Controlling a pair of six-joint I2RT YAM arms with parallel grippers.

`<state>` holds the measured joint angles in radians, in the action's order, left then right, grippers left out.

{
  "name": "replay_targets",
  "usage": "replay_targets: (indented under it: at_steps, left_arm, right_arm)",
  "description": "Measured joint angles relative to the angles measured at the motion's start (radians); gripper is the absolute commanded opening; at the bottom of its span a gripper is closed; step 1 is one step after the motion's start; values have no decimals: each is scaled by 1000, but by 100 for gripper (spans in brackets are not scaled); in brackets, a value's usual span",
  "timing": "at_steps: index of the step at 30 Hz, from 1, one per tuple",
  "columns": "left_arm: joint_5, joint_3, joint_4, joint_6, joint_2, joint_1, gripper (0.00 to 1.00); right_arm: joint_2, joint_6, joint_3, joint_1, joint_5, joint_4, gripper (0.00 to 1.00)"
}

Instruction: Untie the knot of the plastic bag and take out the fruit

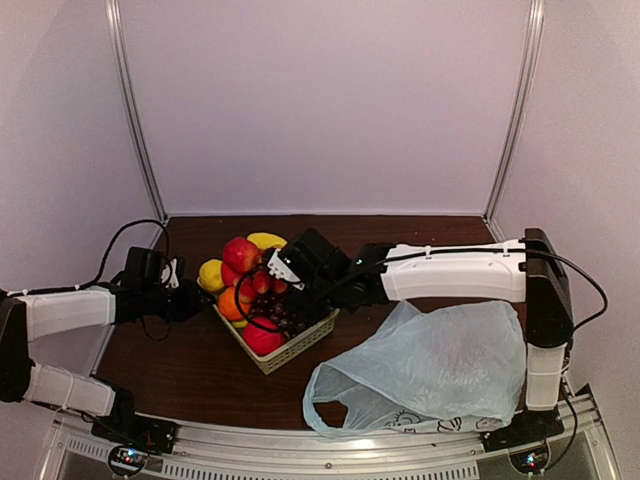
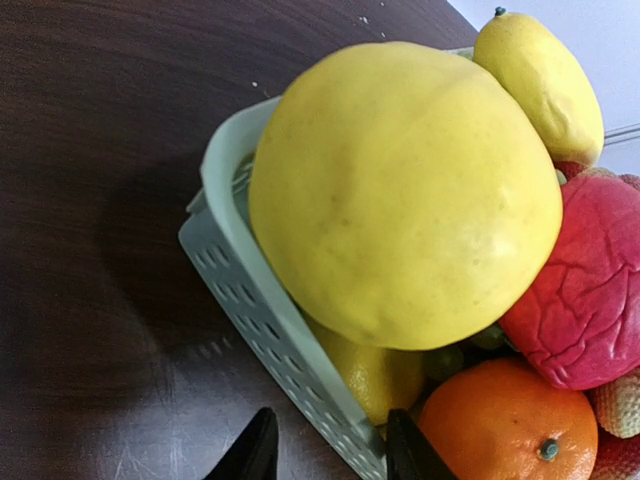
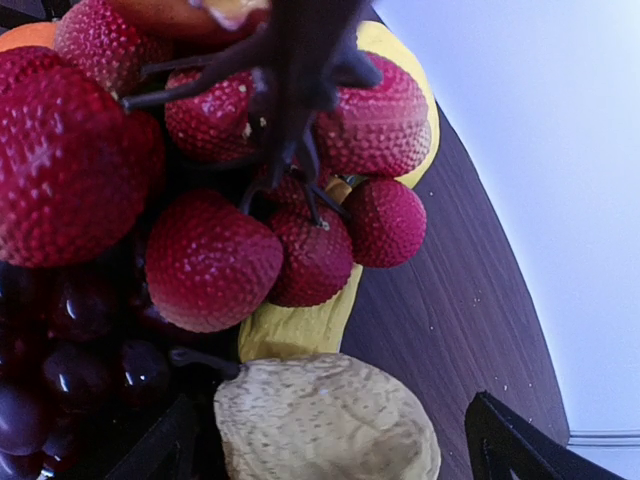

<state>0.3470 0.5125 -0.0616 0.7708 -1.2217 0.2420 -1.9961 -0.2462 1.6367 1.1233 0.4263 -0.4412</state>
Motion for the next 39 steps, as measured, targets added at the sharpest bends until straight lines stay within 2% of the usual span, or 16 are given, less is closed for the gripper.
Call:
replay_targets:
  at_steps: [8, 12, 14, 20, 25, 28, 33, 39]
  left_arm:
    - [-4, 1, -13, -3, 9, 0, 37]
    - [-8, 2, -19, -6, 13, 0, 37]
    - [-10, 2, -19, -7, 14, 0, 37]
    - [-21, 4, -36, -19, 27, 0, 37]
    - [-35, 4, -65, -24, 69, 0, 38]
    - [-41, 5, -76, -26, 104, 0, 43]
    - [-55, 12, -104, -33, 141, 0, 50]
    - [-58, 29, -142, -40, 156, 0, 52]
  right_arm:
    - [63, 15, -68, -17, -24, 3, 98]
    - [101, 35, -106, -39, -71, 14, 89]
    - [113, 49, -124, -55, -97, 20, 88]
    - [157, 149, -187, -130, -164, 65, 97]
    - [217, 283, -190, -270, -195, 90, 99]
    - [208, 359, -157, -373, -189, 87, 99]
    - [137, 414, -133, -508, -167, 66, 99]
    - [-11, 405, -94, -639, -188, 26, 99]
